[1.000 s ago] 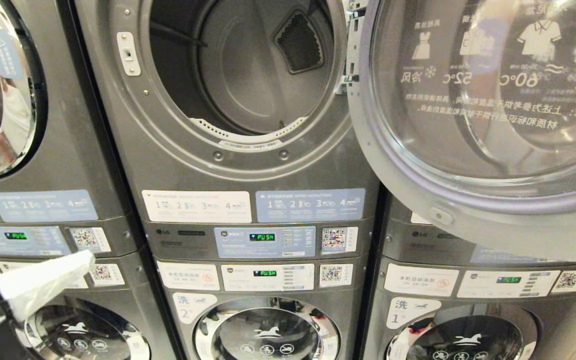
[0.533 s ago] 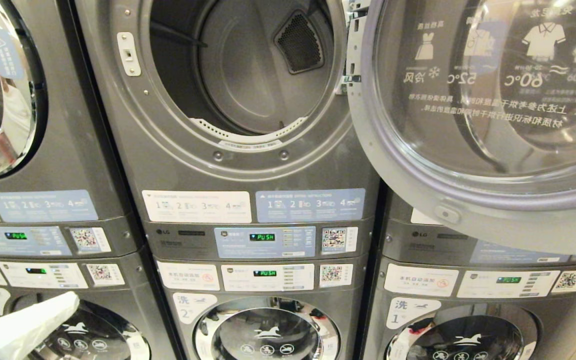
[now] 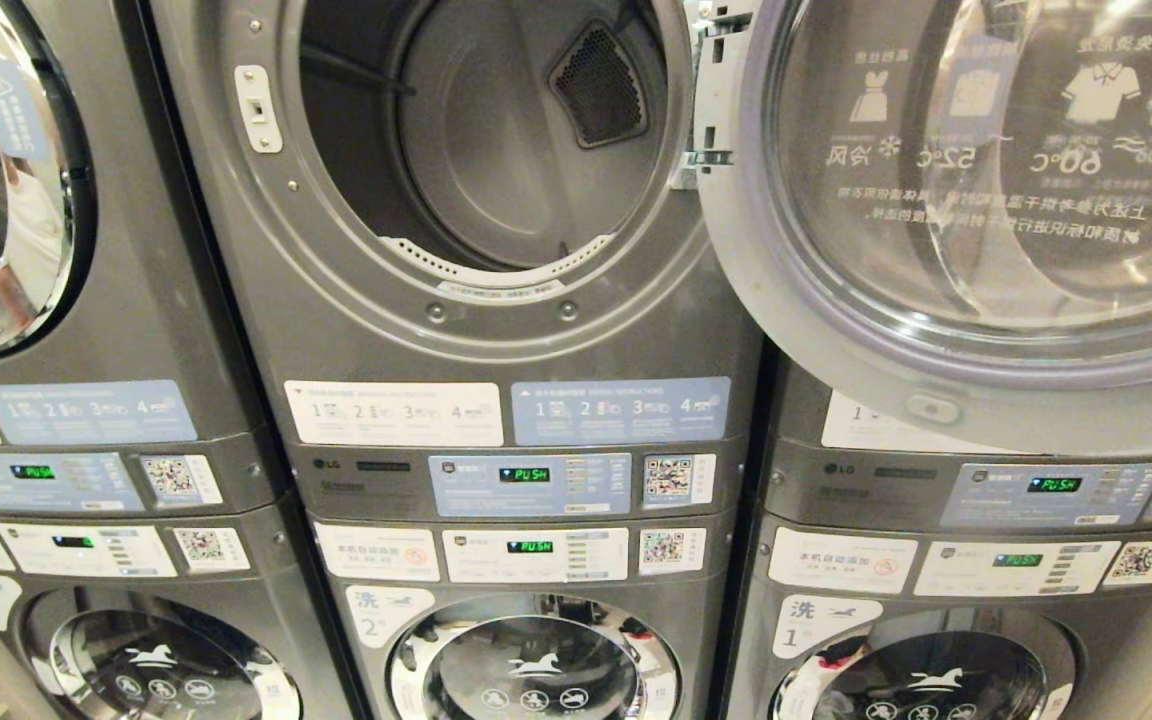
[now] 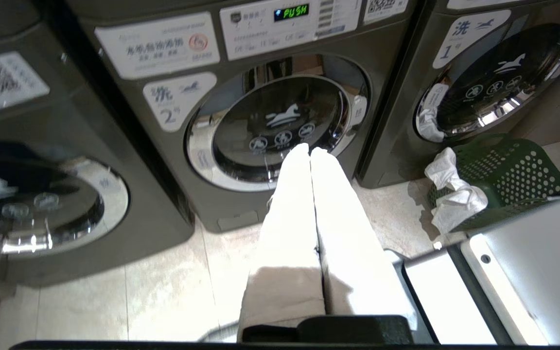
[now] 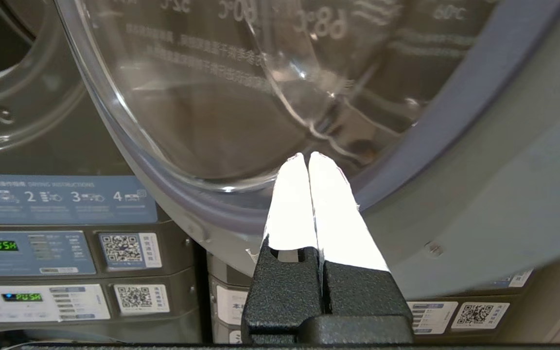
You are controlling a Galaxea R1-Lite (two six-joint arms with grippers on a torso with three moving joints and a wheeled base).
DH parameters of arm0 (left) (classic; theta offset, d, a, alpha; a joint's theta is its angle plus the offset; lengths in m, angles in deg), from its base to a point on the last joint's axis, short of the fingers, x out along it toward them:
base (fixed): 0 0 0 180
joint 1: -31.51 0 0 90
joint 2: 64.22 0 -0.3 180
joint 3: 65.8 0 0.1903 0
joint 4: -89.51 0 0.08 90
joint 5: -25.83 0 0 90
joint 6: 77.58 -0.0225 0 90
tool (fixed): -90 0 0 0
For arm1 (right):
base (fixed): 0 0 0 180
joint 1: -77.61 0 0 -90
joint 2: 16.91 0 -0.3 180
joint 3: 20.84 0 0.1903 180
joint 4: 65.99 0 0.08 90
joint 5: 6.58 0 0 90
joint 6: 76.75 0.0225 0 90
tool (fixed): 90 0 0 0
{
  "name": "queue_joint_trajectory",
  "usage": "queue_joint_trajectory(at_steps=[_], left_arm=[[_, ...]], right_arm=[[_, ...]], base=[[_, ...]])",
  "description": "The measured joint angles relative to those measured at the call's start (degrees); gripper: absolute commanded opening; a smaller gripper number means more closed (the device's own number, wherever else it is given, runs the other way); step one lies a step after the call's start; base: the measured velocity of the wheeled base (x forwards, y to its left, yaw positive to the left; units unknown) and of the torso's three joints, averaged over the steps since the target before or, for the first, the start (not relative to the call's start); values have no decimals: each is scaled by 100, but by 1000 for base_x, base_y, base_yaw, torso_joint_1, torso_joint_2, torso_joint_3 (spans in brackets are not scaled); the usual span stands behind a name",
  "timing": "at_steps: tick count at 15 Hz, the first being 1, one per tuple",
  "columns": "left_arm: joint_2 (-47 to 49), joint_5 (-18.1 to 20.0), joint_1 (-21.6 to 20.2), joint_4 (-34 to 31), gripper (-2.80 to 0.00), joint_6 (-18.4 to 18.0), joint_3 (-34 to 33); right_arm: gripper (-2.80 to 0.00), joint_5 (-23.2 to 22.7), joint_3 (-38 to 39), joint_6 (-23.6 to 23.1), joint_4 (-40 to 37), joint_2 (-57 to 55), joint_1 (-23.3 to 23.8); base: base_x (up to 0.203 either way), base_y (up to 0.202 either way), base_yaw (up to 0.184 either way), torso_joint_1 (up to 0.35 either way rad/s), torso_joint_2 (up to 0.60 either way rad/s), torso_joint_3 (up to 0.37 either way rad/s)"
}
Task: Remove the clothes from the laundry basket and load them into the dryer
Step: Open the dryer
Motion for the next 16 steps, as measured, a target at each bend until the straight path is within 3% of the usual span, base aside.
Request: queue_joint_trajectory(at_steps=[3, 6, 9, 13, 16], left_arm=[[-379, -286, -96, -1139, -280, 127, 493], [-544, -305, -439, -1136, -280, 255, 482], [-818, -291, -584, -85, -280, 503, -405], [-1588, -128, -709, 1263, -280, 571, -1437], [-1997, -44, -742, 2600, -280, 389, -2101]], right_arm=[[-280, -23, 245, 2, -9, 26, -9], [-280, -23, 956, 0, 2, 283, -9], [-280, -22, 1931, 22, 12, 791, -6], [-280, -28, 3239, 30, -23, 1927, -11], [-280, -62, 3973, 28, -524, 3125, -11]], base=[[0, 0, 0, 0, 0, 0], [0, 0, 0, 0, 0, 0], [0, 0, 0, 0, 0, 0], [0, 0, 0, 0, 0, 0], [0, 0, 0, 0, 0, 0]])
